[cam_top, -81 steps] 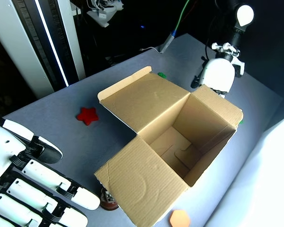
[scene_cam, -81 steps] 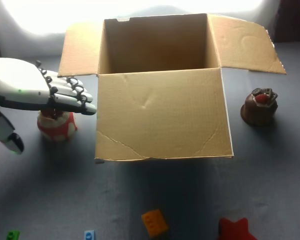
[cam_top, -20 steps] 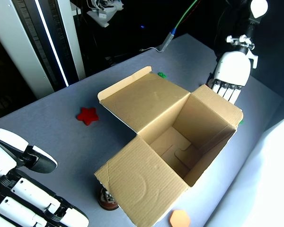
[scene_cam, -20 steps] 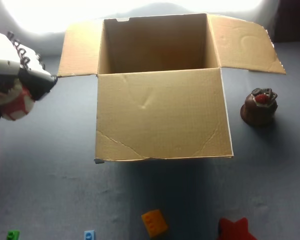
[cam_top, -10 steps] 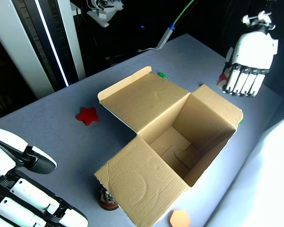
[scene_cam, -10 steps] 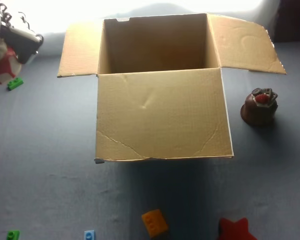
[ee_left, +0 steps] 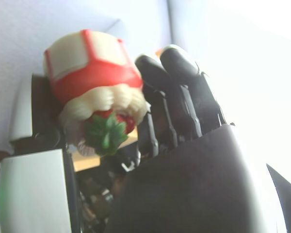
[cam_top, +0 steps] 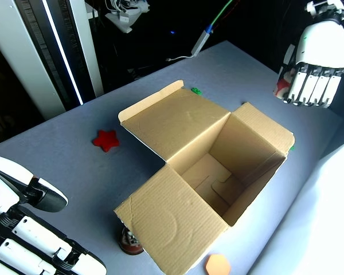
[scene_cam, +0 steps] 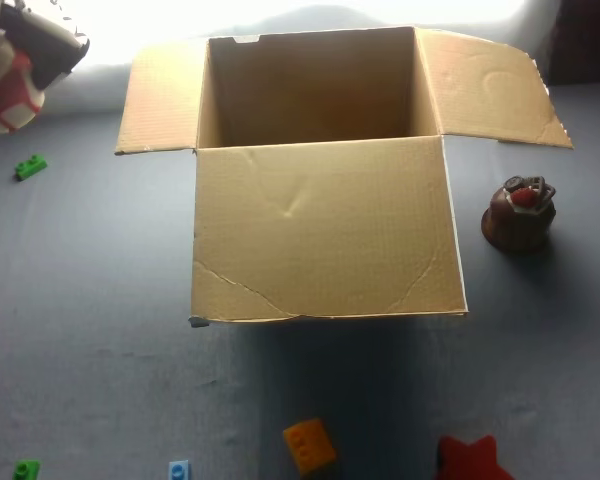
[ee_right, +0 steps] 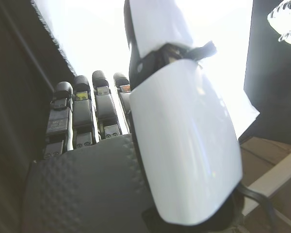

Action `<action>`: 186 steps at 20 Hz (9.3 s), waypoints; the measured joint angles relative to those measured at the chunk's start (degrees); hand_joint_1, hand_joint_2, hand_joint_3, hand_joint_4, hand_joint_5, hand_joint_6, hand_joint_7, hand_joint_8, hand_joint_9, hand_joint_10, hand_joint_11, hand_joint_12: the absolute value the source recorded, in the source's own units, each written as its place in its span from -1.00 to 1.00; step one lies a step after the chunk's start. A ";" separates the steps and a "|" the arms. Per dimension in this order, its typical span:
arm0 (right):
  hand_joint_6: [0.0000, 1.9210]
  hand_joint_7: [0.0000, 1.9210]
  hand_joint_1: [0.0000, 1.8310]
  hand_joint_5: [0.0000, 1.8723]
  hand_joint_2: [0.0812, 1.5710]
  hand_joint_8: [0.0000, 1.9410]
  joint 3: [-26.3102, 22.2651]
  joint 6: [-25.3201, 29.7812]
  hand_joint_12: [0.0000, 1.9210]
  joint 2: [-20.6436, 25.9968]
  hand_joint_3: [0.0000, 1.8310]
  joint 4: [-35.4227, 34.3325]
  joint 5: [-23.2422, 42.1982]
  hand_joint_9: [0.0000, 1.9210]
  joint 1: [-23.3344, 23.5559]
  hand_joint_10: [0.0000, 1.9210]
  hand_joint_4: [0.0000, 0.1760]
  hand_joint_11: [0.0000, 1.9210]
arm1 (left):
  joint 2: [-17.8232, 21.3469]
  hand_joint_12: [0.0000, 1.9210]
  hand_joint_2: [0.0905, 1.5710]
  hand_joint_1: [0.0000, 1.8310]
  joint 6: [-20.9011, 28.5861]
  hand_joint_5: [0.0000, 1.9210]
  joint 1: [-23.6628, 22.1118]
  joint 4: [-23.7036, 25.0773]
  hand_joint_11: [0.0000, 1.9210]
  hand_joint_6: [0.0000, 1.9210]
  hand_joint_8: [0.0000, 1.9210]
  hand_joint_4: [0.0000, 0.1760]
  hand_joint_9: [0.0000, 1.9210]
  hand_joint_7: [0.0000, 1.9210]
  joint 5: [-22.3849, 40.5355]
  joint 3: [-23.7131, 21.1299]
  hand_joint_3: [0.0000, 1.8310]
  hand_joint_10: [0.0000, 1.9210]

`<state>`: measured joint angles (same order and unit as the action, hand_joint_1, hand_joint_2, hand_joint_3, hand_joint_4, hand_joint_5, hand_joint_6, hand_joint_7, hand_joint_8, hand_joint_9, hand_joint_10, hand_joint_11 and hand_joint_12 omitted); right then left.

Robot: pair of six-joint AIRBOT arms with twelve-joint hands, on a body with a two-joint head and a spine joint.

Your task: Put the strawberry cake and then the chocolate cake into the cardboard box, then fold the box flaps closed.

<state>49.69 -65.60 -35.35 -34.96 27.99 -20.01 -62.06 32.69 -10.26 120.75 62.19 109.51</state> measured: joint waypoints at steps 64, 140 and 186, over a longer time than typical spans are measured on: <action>-1.00 -0.93 0.07 -0.99 0.33 -1.00 9.16 4.33 -1.00 -13.60 -1.00 -7.48 -11.21 -0.95 -1.03 -1.00 -0.86 -1.00 | -17.40 0.08 0.22 -0.58 -4.11 -0.85 -0.81 6.05 -1.00 -0.99 -1.00 -0.19 -0.73 -0.79 -3.96 -2.36 -0.99 -0.99; 0.21 -0.13 0.30 -0.11 0.49 0.40 9.66 14.91 1.00 -15.45 -1.00 25.49 9.18 -0.43 11.47 0.61 -1.00 -0.77 | 8.04 0.27 0.29 -0.69 -8.61 -0.86 26.62 -20.57 -1.00 -0.99 -1.00 -0.46 -0.66 -0.78 -8.09 -14.29 -1.00 -0.99; -1.00 -1.00 -0.18 -1.00 0.17 -1.00 19.28 11.21 -1.00 -29.66 -1.00 27.21 13.16 -1.00 9.03 -1.00 -0.86 -1.00 | 6.93 0.18 0.29 -0.60 -14.23 -0.80 22.18 -28.09 -1.00 -0.99 -1.00 -0.03 -0.62 -0.73 -17.11 -14.16 -1.00 -0.99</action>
<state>68.97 -54.39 -65.01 -7.75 41.15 -10.98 -55.13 18.46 11.92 92.66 45.08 95.35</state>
